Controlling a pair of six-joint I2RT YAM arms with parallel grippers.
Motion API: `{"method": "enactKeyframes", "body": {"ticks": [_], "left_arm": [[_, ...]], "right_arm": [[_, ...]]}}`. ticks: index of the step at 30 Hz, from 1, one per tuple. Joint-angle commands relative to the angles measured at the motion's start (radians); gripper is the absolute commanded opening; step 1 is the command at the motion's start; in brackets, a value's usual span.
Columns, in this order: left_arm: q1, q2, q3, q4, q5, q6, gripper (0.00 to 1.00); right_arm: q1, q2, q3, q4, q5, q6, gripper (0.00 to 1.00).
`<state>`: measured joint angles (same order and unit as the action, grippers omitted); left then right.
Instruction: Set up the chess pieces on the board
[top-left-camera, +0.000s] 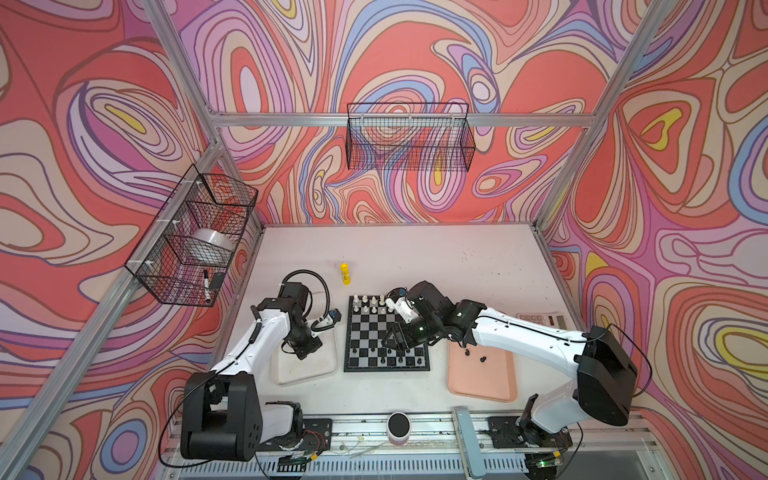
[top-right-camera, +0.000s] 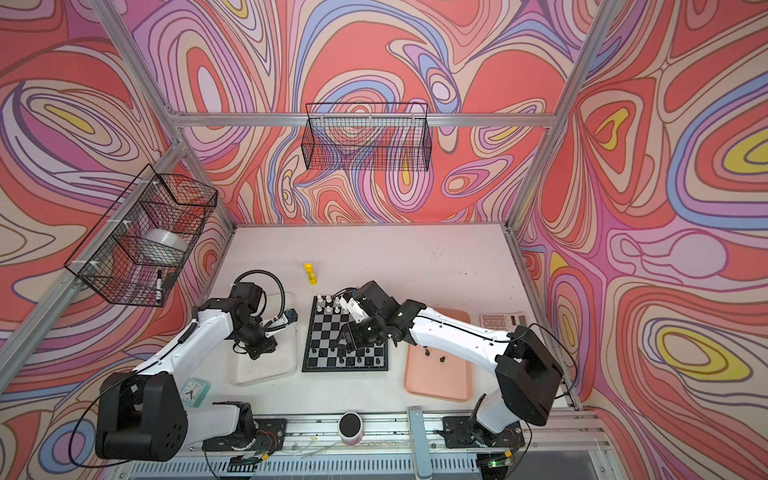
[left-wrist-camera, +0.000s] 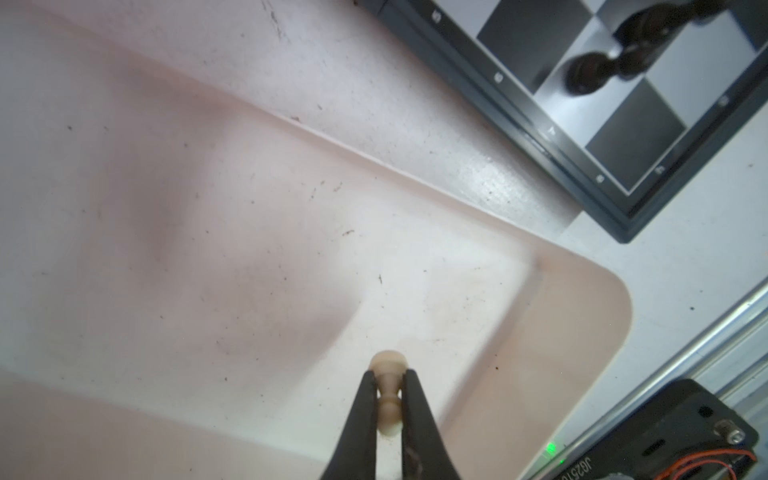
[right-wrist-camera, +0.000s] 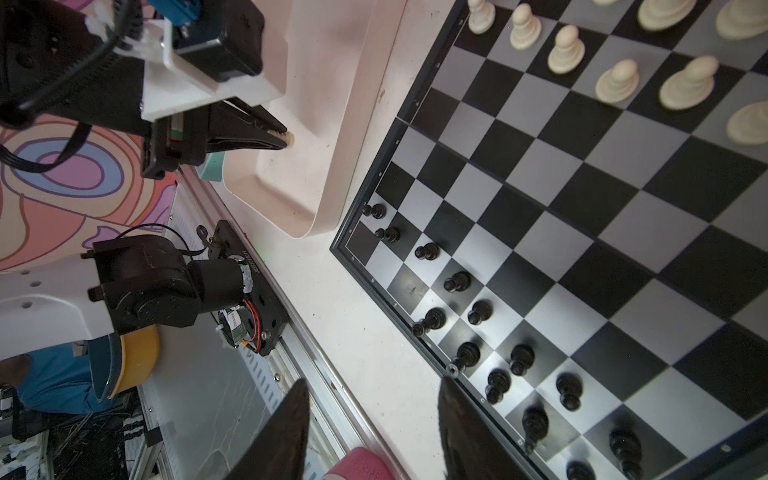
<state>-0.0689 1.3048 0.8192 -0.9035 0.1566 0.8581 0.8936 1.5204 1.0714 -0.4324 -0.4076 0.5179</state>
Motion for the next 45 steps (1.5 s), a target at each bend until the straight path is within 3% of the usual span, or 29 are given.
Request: {"method": "enactKeyframes", "body": {"ticks": [1, 7, 16, 24, 34, 45], "left_arm": [[-0.054, 0.029, 0.054, -0.037, -0.002, -0.033, 0.12], [-0.199, 0.122, 0.205, -0.04, 0.006, -0.1, 0.12], [-0.412, 0.339, 0.485, -0.04, 0.008, -0.169, 0.12], [-0.548, 0.528, 0.716, -0.038, 0.006, -0.194, 0.12], [-0.626, 0.697, 0.908, -0.039, 0.009, -0.209, 0.12], [-0.656, 0.806, 1.009, -0.04, 0.018, -0.223, 0.12]], "right_arm": [[0.005, -0.057, -0.033, 0.015, 0.013, 0.003, 0.51], [0.002, -0.14, -0.07, -0.066, 0.079, -0.004, 0.53], [-0.019, -0.384, -0.176, -0.195, 0.187, 0.044, 0.54], [-0.022, -0.509, -0.224, -0.258, 0.23, 0.082, 0.54], [-0.021, -0.562, -0.236, -0.296, 0.256, 0.093, 0.54], [-0.022, -0.547, -0.24, -0.289, 0.25, 0.092, 0.54]]}}
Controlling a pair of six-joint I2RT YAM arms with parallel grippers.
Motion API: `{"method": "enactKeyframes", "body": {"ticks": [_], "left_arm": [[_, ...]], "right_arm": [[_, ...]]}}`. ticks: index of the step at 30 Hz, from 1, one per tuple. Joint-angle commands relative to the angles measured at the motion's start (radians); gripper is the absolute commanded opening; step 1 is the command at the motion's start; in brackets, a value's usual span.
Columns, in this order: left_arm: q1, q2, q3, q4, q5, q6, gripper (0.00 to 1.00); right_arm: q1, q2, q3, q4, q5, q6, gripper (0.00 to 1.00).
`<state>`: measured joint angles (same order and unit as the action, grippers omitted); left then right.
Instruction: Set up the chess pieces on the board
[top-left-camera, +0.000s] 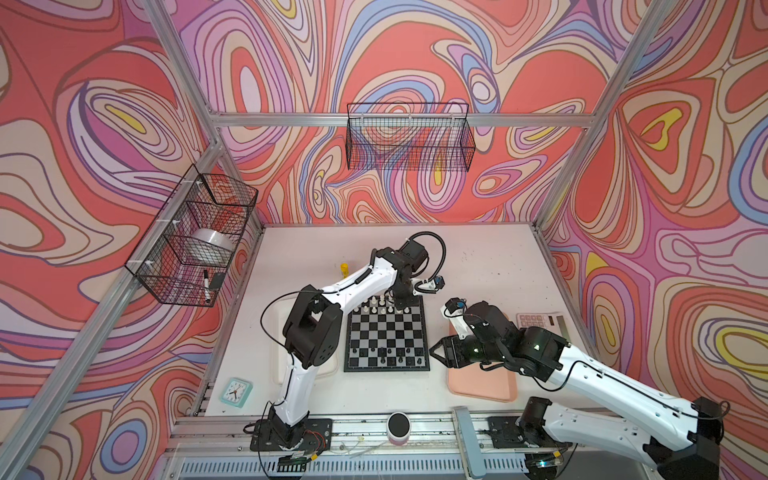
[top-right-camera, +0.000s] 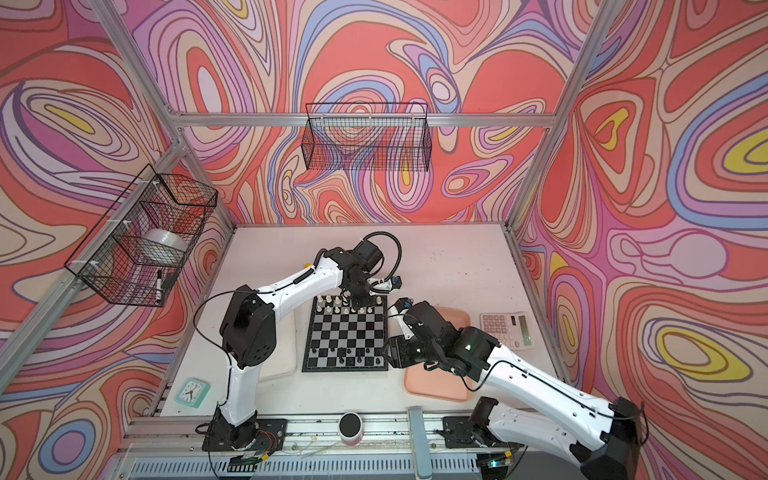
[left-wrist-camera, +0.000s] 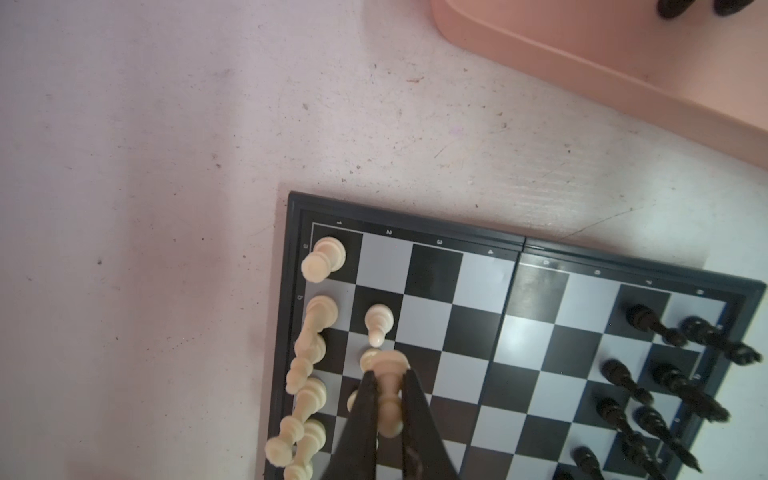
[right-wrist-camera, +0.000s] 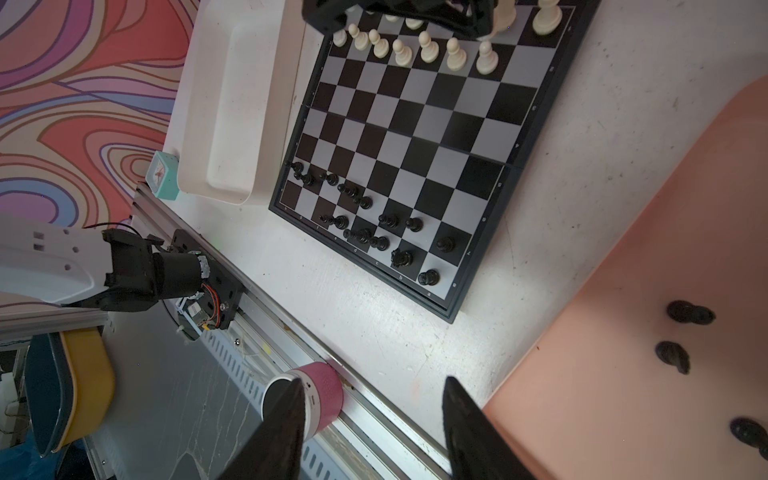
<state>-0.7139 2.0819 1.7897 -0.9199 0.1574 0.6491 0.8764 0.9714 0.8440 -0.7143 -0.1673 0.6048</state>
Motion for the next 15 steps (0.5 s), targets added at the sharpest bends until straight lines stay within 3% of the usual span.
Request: {"method": "enactKeyframes", "body": {"ticks": [1, 15], "left_arm": [[-0.013, 0.037, 0.045, -0.025, 0.018, -0.015, 0.12], [-0.028, 0.088, 0.065, -0.013, 0.012, -0.01, 0.12]], "right_arm": [[-0.004, 0.005, -0.012, -0.007, 0.009, 0.006, 0.54], [-0.004, 0.019, -0.032, 0.005, 0.014, 0.003, 0.55]]}}
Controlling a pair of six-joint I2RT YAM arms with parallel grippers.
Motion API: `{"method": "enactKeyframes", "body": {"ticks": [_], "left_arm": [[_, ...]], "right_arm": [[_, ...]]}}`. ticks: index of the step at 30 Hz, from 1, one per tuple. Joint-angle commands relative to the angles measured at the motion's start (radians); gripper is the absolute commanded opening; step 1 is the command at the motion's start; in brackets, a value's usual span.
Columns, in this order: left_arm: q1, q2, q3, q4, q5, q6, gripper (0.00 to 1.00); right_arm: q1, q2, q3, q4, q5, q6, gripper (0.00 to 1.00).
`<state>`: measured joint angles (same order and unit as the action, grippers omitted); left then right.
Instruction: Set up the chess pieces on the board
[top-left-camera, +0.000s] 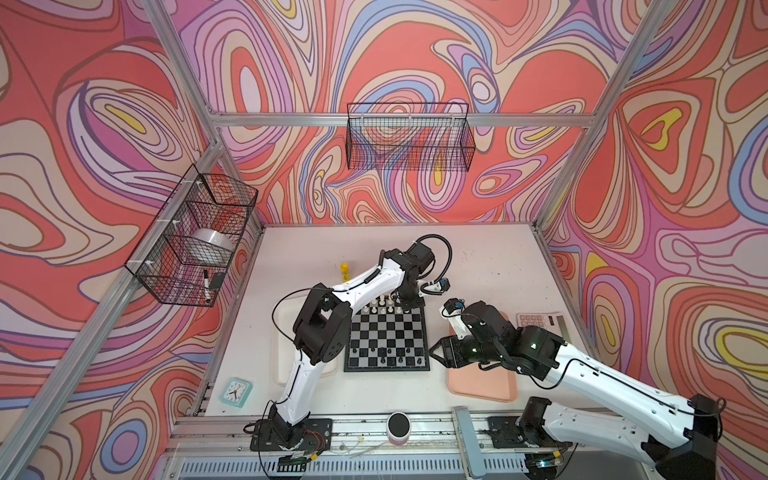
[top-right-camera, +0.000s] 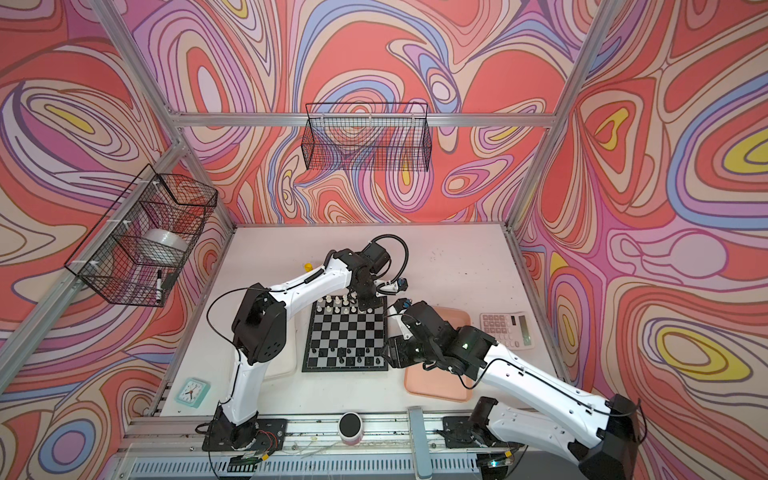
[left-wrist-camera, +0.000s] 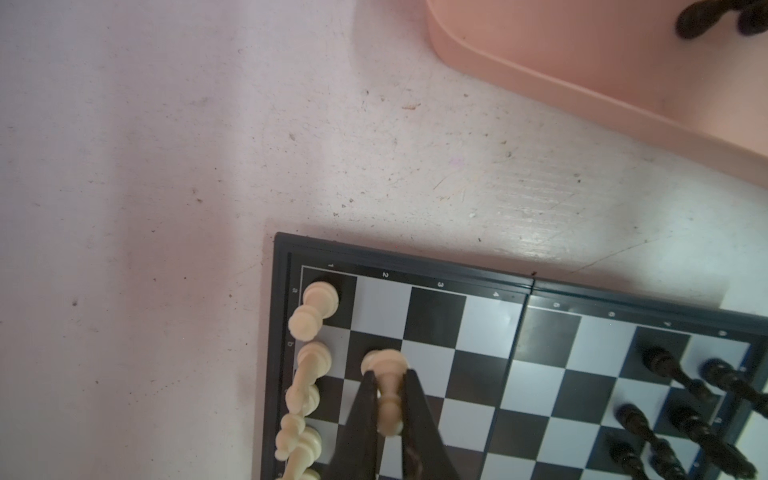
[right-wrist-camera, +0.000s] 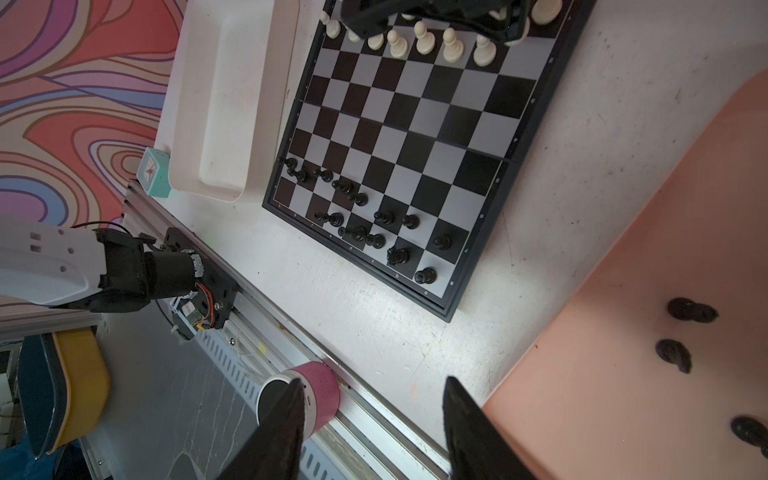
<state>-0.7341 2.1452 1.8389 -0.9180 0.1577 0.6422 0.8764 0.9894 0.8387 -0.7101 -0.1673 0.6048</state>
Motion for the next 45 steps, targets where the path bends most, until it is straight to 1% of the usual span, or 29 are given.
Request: {"method": "enactKeyframes", "body": {"ticks": [1, 10, 22, 45], "left_arm": [[-0.008, 0.025, 0.015, -0.015, 0.011, -0.004, 0.12], [-0.008, 0.025, -0.005, -0.001, 0.002, -0.007, 0.12], [-0.007, 0.028, -0.009, 0.004, -0.009, -0.006, 0.12], [-0.021, 0.058, -0.007, 0.022, -0.037, 0.013, 0.12]], "right_arm": [[-0.006, 0.003, -0.034, 0.006, 0.012, 0.004, 0.55], [-0.011, 0.044, -0.024, 0.012, 0.006, -0.006, 0.56], [-0.02, 0.01, -0.041, 0.012, 0.011, 0.001, 0.56], [-0.024, 0.022, -0.034, 0.007, 0.006, -0.008, 0.56]]}}
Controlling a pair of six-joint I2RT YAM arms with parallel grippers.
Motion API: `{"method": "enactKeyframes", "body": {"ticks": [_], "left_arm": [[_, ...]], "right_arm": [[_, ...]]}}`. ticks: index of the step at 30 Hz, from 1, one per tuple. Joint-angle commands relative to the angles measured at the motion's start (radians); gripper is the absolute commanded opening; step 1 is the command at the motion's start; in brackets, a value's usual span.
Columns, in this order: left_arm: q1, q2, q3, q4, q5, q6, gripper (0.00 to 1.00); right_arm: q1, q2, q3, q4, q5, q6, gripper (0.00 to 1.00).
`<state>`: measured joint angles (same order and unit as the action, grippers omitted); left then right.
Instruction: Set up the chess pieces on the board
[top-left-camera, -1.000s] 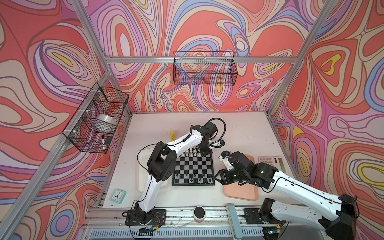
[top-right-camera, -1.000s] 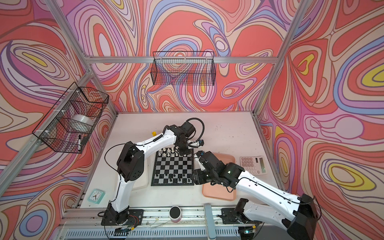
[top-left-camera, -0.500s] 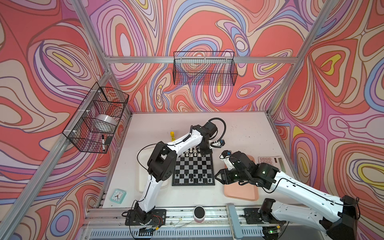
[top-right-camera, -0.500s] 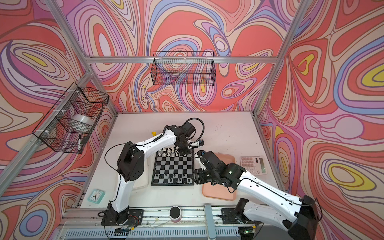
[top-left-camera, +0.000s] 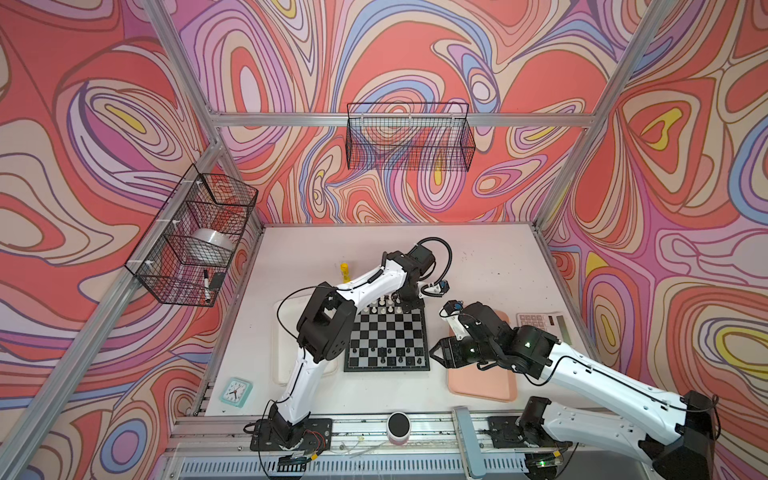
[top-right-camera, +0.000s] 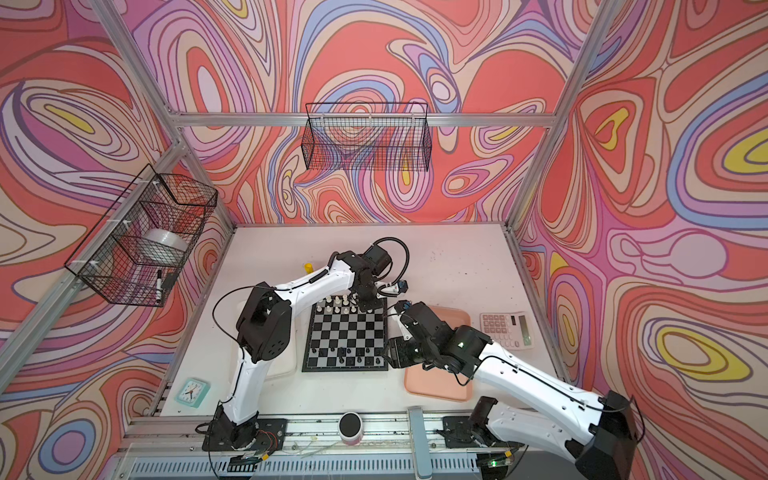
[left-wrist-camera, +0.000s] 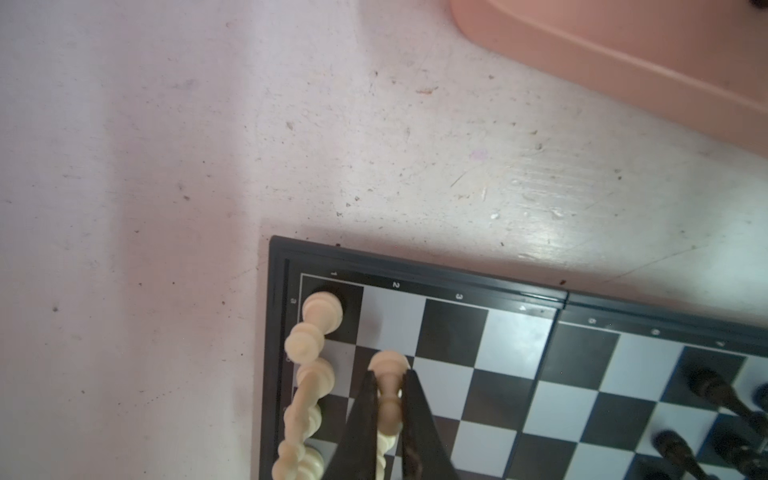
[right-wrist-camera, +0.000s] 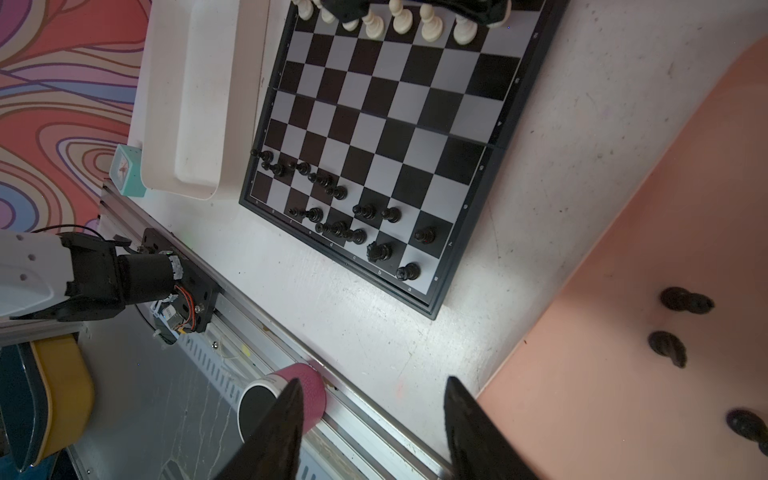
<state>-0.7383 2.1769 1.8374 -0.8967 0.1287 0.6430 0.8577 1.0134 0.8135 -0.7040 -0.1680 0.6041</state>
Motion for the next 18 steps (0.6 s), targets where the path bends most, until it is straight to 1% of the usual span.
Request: {"method": "enactKeyframes", "body": {"ticks": [1, 18], "left_arm": [[-0.019, 0.027, -0.006, 0.001, -0.011, 0.014, 0.12], [-0.029, 0.046, -0.006, 0.012, -0.035, 0.026, 0.12]], "right_arm": [[-0.005, -0.002, -0.01, 0.0, 0.007, -0.007, 0.56], [-0.006, -0.001, -0.017, 0.006, 0.002, -0.007, 0.56]]}}
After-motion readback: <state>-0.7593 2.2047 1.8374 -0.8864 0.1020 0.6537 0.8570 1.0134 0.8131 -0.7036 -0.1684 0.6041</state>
